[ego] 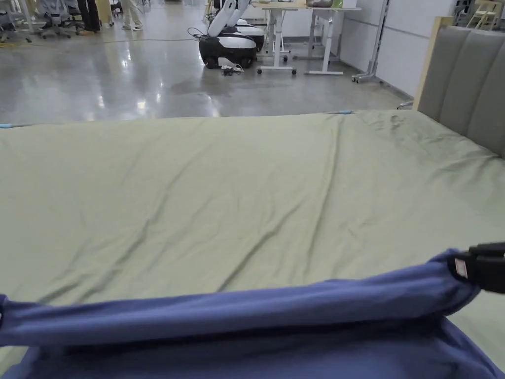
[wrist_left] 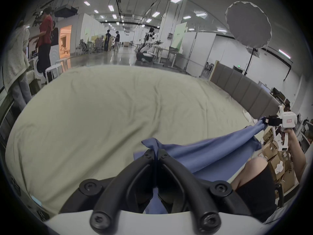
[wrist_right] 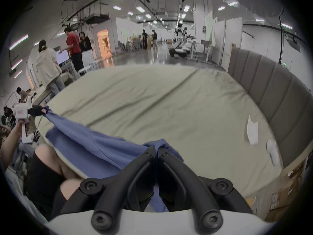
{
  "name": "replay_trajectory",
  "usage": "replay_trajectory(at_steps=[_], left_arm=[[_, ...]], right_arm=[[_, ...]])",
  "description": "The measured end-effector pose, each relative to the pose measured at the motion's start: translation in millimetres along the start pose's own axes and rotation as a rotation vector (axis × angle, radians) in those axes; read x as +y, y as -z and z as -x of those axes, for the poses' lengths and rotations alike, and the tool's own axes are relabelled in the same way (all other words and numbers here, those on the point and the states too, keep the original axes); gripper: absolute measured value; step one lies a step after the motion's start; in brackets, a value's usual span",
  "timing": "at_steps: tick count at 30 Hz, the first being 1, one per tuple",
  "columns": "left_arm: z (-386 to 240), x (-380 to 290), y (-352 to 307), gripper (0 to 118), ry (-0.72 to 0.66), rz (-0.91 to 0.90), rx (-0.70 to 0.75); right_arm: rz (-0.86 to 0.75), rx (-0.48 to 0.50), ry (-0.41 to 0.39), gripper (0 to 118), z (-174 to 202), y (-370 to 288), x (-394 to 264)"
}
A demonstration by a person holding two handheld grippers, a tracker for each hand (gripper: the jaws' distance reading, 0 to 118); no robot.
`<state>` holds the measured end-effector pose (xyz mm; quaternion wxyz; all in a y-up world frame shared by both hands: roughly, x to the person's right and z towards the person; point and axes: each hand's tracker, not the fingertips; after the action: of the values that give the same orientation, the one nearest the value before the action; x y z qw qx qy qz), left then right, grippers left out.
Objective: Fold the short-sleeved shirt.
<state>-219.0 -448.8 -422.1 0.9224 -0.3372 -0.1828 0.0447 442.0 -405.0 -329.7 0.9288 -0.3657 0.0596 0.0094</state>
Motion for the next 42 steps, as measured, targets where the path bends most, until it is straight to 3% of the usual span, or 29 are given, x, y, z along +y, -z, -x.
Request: replay_trajectory(at_steps=[3,7,12,13,14,15,16,17,18,21,22,24,25,26,27,28,31,32,33,35,36,37,38,39,42], left_arm=[[1.5,-35.8,12.0,2,-0.061,0.082,0.005],[1.0,-69.6,21.0,2,-0.05,0.135,0.02],[13.8,-83.7,19.3,3,-0.144,0.096,-0.015],[18.3,-83.8,17.0,11,-0.185,0.088,-0.018],[19.3,-84.1,12.3,44,-0.225,0.066,-0.018],[21.3,-84.9,3.7,90,-0.252,0.027,-0.015],[25.4,-85.7,-5.3,118,-0.278,-0.015,-0.036],[30.4,-86.5,-15.0,118,-0.304,-0.042,-0.076],[35.0,-85.8,-38.3,118,-0.306,-0.149,-0.107],[49.7,-86.3,-55.1,118,-0.428,-0.147,-0.159],[55.4,-84.6,-60.0,118,-0.444,-0.116,-0.184],[60.0,-83.8,-65.5,118,-0.436,-0.101,-0.264],[67.9,-79.9,-62.4,106,-0.413,-0.099,-0.266],[67.9,-76.7,-57.4,50,-0.389,-0.078,-0.257],[65.3,-76.4,-52.4,0,-0.361,-0.032,-0.216],[67.2,-79.1,-48.2,0,-0.385,-0.029,-0.186],[58.0,-76.7,-27.0,0,-0.446,0.077,-0.34],[59.0,-77.8,-18.2,0,-0.45,0.105,-0.359],[109.3,-66.2,2.2,0,-0.477,0.133,-0.397],[149.3,-72.6,26.5,0,-0.66,0.147,-0.666],[144.9,-73.4,29.8,17,-0.711,0.163,-0.704],[129.4,-74.6,30.6,54,-0.702,0.179,-0.635],[129.1,-72.0,36.8,109,-0.657,0.191,-0.592],[128.6,-72.0,43.5,118,-0.622,0.215,-0.582],[128.1,-66.1,60.0,118,-0.617,0.297,-0.678]], right_arm=[[0.115,-0.056,0.0,5,3.8,27.3,-47.6],[0.199,-0.086,0.095,5,-4.0,50.7,-88.1],[0.164,-0.109,0.076,5,-0.8,53.5,-89.3],[0.171,-0.117,0.067,10,2.4,51.2,-87.4],[0.172,-0.135,0.045,33,5.0,45.6,-86.1],[0.167,-0.174,0.018,60,9.0,38.8,-85.0],[0.155,-0.233,0.008,82,13.1,31.5,-85.2],[0.128,-0.283,0.014,93,16.1,20.5,-87.1],[0.075,-0.307,0.029,93,19.2,8.3,-89.0],[-0.104,-0.308,0.133,88,35.2,-31.5,-87.4],[-0.154,-0.278,0.187,88,42.8,-44.4,-85.8],[-0.253,-0.124,0.24,78,61.5,-62.3,-81.3],[-0.295,-0.077,0.245,50,74.3,-66.0,-77.3],[-0.309,-0.084,0.245,2,86.1,-67.9,-73.9],[-0.324,-0.038,0.234,2,100.6,-69.1,-68.8],[-0.318,0.019,0.192,2,114.5,-69.2,-62.8],[-0.314,0.043,0.061,2,154.5,-63.5,-47.6],[-0.306,0.084,0.051,2,163.8,-62.2,-44.4],[-0.304,0.111,0.052,2,169.0,-61.5,-42.7],[-0.304,0.139,0.066,2,180.4,-60.0,-40.5],[-0.301,0.146,0.061,2,185.5,-60.2,-39.1],[-0.3,0.15,0.054,2,186.9,-58.6,-37.7],[-0.298,0.153,0.043,2,186.8,-55.8,-35.6],[-0.292,0.154,0.032,2,188.7,-54.9,-33.6],[-0.278,0.152,0.02,2,191.7,-46.8,-26.8]])
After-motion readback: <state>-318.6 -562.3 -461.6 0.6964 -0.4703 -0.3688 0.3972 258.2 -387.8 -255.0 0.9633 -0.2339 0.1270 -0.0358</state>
